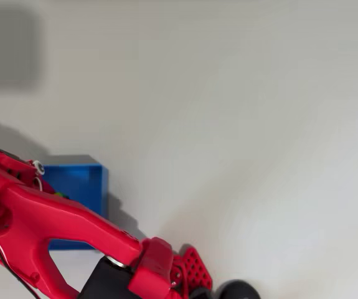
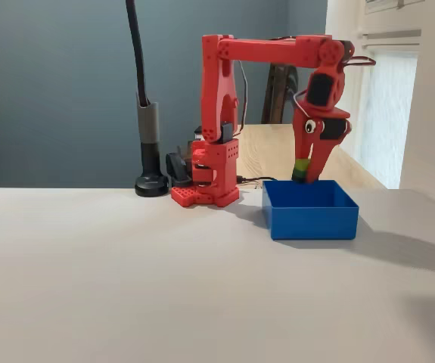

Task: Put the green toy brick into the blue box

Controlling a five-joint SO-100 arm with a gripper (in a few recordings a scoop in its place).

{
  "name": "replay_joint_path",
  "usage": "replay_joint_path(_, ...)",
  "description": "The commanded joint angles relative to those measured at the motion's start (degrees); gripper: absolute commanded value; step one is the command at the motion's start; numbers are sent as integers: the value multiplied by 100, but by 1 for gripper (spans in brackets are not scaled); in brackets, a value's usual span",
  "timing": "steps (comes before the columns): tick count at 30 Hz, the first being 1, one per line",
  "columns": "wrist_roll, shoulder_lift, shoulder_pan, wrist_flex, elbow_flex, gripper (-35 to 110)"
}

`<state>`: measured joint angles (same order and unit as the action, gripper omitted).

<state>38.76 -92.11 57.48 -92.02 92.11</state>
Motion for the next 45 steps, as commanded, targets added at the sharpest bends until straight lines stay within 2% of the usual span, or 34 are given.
replay_joint_path(1, -114, -431, 70, 290, 149, 3)
replay_joint_path(10, -659, -431, 70, 1160, 659, 7)
replay_joint_path(21, -1046, -431, 79, 1266, 615, 26)
replay_joint_path(25, -1046, -431, 70, 1151, 457, 18)
replay_joint_path(32, -967, -492, -9, 308, -343, 0)
replay_joint_path(37, -1116, -527, -659, -26, -598, 0)
replay_joint_path(45, -2329, -967, -2698, 97, -773, 0)
